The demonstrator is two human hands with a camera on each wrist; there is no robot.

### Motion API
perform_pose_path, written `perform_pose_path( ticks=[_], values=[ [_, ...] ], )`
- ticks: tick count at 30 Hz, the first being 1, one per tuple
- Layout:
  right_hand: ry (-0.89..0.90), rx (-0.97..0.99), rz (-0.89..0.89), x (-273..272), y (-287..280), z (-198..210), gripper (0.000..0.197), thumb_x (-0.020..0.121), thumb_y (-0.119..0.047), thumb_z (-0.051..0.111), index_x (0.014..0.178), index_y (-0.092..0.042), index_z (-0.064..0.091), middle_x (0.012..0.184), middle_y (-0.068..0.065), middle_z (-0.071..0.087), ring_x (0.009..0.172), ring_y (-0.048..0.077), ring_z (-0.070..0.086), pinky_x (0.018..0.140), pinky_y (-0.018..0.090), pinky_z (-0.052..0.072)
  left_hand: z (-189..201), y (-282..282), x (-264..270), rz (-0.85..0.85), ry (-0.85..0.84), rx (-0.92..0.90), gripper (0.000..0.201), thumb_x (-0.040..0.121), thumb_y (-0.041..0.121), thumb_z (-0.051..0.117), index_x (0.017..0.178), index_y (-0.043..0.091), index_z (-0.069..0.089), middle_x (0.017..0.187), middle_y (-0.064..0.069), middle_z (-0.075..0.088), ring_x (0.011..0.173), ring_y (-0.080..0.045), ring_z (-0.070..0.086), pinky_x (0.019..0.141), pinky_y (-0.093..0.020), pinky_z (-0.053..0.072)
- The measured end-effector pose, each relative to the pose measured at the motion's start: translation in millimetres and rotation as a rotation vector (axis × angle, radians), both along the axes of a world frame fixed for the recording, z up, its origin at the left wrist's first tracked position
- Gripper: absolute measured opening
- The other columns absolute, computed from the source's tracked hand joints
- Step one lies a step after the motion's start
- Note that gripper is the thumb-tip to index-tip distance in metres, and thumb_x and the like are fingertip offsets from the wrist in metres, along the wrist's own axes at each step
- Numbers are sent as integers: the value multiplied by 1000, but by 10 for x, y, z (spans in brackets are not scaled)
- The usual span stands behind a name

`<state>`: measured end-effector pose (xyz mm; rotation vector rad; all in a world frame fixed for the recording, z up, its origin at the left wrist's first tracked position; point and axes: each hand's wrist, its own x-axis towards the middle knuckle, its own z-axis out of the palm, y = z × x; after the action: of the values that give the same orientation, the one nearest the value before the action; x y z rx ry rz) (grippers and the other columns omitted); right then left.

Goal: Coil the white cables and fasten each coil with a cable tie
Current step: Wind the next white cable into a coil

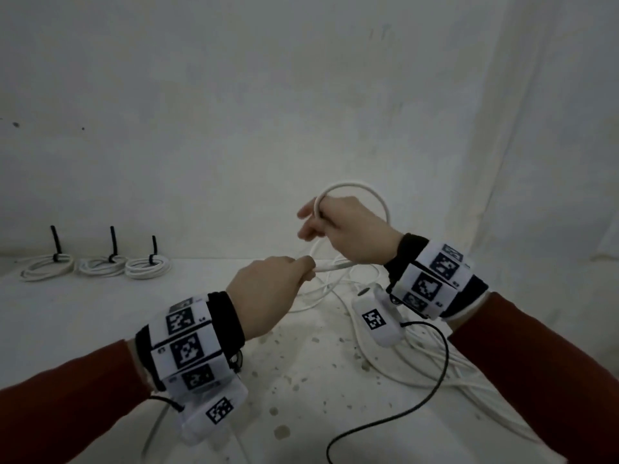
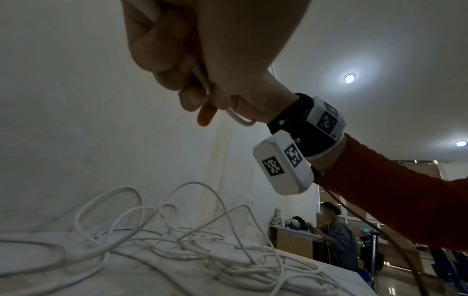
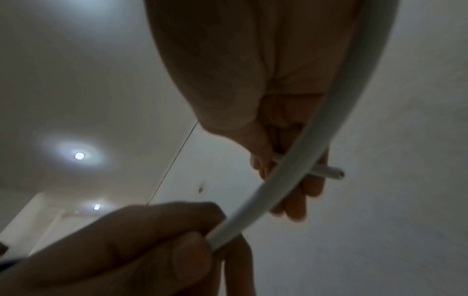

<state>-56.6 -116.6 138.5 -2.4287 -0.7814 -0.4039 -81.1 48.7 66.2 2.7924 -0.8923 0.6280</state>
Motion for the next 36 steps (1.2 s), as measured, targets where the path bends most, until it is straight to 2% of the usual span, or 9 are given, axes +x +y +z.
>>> perform_pose_path(
  ticks=[3, 7, 11, 16, 19, 24, 29, 33, 36],
  values=[
    [145, -225, -16, -58, 49, -71, 24, 98, -4, 36, 110, -8, 57, 95, 3, 70, 78, 9, 64, 71, 17, 50, 1, 43, 54, 21, -27, 7, 22, 102, 32, 30, 119, 24, 42, 97, 5, 60, 85, -24, 58, 67, -38, 46],
    [196, -158, -78, -51, 75, -130, 23, 94, -3, 39, 92, -13, 59, 77, -1, 62, 68, 9, 55, 64, 22, 44, 34, 49, 40, 39, -78, -139, 27, 98, 41, 37, 111, 18, 42, 77, 7, 48, 75, -25, 55, 61, -34, 37],
    [228, -164, -90, -44, 124, -218, 38, 103, -26, 37, 69, -17, 52, 65, -6, 49, 60, 10, 46, 58, 22, 36, 59, 103, -1, -80, -145, -338, 26, 91, 35, 57, 106, 15, 50, 81, 3, 59, 71, -24, 56, 61, -35, 43],
    [828, 826, 250, 28, 111, -129, 43, 104, -31, 31, 70, -10, 46, 66, 4, 49, 56, 18, 52, 62, 28, 48, -43, 175, 30, 77, -103, -232, 18, 95, 30, 50, 91, 13, 51, 88, -1, 60, 79, -28, 55, 62, -34, 40],
    [1016, 896, 215, -51, 0, 35, 37, 102, -33, 32, 76, -13, 48, 56, -1, 40, 45, 11, 35, 46, 20, 36, -76, 281, 168, 247, -85, -187, 19, 99, 30, 41, 91, 13, 45, 89, -4, 58, 74, -26, 51, 60, -33, 33],
    [503, 848, -120, -31, -201, 33, 30, 104, -17, 31, 81, -12, 50, 58, 0, 35, 41, 8, 24, 47, 24, 20, -74, 520, 336, 401, -84, -35, 23, 102, 27, 31, 100, 12, 49, 93, -7, 61, 72, -24, 48, 61, -33, 31],
    [146, 812, 50, 0, -136, -148, 24, 102, -10, 41, 92, -10, 62, 70, 4, 62, 51, 14, 50, 54, 27, 39, -45, 358, 196, 239, -89, 255, 14, 99, 17, 41, 111, 16, 48, 105, -2, 58, 89, -25, 59, 62, -30, 31],
    [-160, 392, 91, 87, -3, -378, 19, 98, -12, 51, 95, -8, 69, 91, 1, 72, 77, 4, 67, 78, 15, 50, 46, 230, 45, -104, -232, 284, 16, 84, 10, 67, 97, 16, 60, 87, 1, 64, 68, -24, 64, 49, -27, 32],
    [-317, -17, 143, 104, 16, -545, 27, 97, -27, 50, 100, -10, 71, 88, -3, 74, 76, 6, 66, 71, 20, 50, 158, 305, -21, -282, -396, 190, 5, 80, 22, 64, 78, 18, 63, 71, 6, 65, 52, -20, 60, 38, -21, 30]
  ],
)
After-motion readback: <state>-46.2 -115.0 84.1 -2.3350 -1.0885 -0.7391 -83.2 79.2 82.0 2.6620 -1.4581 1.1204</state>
